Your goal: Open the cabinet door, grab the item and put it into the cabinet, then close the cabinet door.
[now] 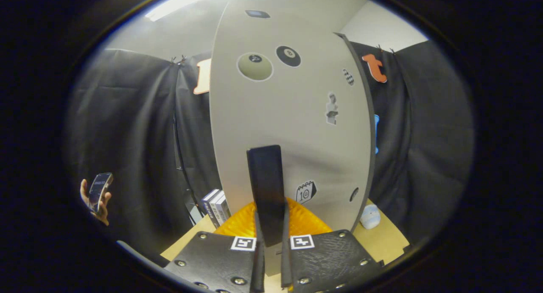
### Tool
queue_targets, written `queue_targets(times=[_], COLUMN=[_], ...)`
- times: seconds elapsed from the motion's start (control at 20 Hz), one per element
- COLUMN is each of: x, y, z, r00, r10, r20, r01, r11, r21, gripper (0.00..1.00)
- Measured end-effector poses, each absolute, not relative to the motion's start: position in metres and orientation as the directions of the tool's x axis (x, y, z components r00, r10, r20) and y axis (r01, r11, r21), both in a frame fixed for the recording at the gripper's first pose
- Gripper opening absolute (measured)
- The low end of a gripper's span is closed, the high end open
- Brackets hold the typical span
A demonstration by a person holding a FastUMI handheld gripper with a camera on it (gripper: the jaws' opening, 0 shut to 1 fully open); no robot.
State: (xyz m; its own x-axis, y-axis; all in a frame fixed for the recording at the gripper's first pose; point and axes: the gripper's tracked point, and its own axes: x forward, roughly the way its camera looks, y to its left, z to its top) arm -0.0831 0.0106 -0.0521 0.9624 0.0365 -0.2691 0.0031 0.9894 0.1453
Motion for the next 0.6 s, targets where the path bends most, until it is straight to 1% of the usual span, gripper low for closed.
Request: queue_targets(times=[0.3,0.5,0.6], x=[-0.115,-0.134,-0.143], y=[-0.022,-0.053,-0.075], z=[-0.049,-0.046,-0.046], r00=[0.952,0.941,0.932], r10=[-0.007,-0.083,-0.136], r20=[-0.307,-0.328,-0.337], r01=[0.066,0.145,0.205], r11=[0.982,0.975,0.962], r21=[0.179,0.169,0.178], gripper=[0.15,0.14,0.14])
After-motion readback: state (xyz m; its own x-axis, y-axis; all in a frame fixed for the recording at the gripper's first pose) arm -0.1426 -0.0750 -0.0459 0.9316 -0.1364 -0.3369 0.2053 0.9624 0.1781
